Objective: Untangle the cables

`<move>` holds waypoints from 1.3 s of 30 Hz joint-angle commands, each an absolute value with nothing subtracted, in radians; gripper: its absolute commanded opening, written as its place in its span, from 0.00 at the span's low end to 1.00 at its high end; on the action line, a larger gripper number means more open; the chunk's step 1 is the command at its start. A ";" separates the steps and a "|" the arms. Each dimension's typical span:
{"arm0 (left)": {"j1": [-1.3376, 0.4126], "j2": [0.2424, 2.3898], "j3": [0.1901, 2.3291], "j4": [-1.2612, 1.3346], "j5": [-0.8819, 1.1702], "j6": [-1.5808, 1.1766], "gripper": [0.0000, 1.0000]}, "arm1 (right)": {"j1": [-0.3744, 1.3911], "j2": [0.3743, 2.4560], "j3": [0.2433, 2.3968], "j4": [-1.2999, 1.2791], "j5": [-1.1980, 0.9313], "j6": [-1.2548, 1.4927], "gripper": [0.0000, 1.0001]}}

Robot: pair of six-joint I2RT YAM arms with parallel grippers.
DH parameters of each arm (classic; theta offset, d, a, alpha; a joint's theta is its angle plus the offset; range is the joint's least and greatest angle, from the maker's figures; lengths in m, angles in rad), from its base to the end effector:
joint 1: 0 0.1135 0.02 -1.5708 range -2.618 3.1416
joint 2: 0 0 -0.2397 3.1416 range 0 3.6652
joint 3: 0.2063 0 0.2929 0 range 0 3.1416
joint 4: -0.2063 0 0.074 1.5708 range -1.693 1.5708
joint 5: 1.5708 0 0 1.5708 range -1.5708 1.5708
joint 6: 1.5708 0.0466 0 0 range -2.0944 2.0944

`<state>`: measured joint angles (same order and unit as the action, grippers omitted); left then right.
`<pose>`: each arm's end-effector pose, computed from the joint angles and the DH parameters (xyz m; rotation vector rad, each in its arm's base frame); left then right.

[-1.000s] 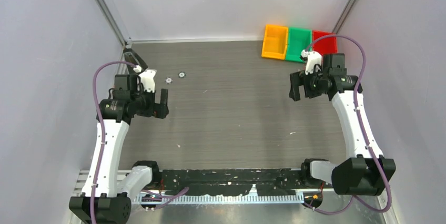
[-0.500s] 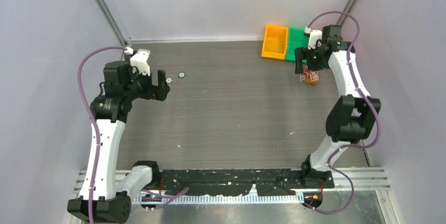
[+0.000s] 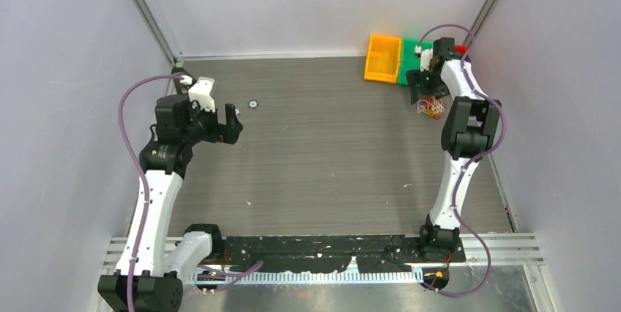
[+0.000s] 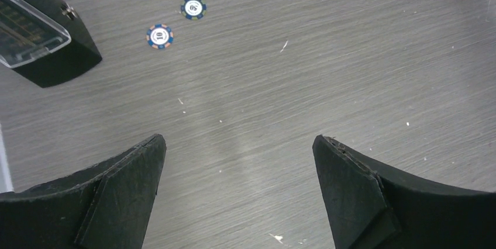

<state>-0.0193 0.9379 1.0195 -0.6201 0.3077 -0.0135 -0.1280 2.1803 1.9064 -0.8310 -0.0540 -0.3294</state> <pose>0.2604 -0.0191 0.3292 0.1902 2.0912 -0.3438 0.4998 -0.0618 0.1826 -0.2859 2.6596 -0.0735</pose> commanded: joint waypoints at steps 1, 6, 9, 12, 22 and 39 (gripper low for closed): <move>-0.015 0.897 1.010 -0.512 0.330 0.080 0.99 | -0.130 2.238 1.966 -0.845 -0.016 -0.367 0.82; -0.015 0.877 1.046 -0.571 0.398 0.207 0.99 | -0.128 2.147 1.898 -0.917 -0.179 -0.369 0.14; -0.015 0.880 1.068 -0.606 0.501 0.214 0.99 | -0.116 1.986 1.808 -0.946 -0.409 -0.375 0.05; -0.019 0.876 1.024 -0.587 0.665 0.167 0.99 | -0.052 1.862 1.707 -1.002 -0.630 -0.428 0.05; -0.288 0.852 0.763 -0.137 0.821 0.041 0.99 | 0.377 1.633 1.617 -0.990 -1.020 -0.446 0.06; -0.621 0.966 0.604 0.336 0.574 -0.133 0.38 | 0.609 1.660 1.677 -0.840 -1.204 -0.247 0.11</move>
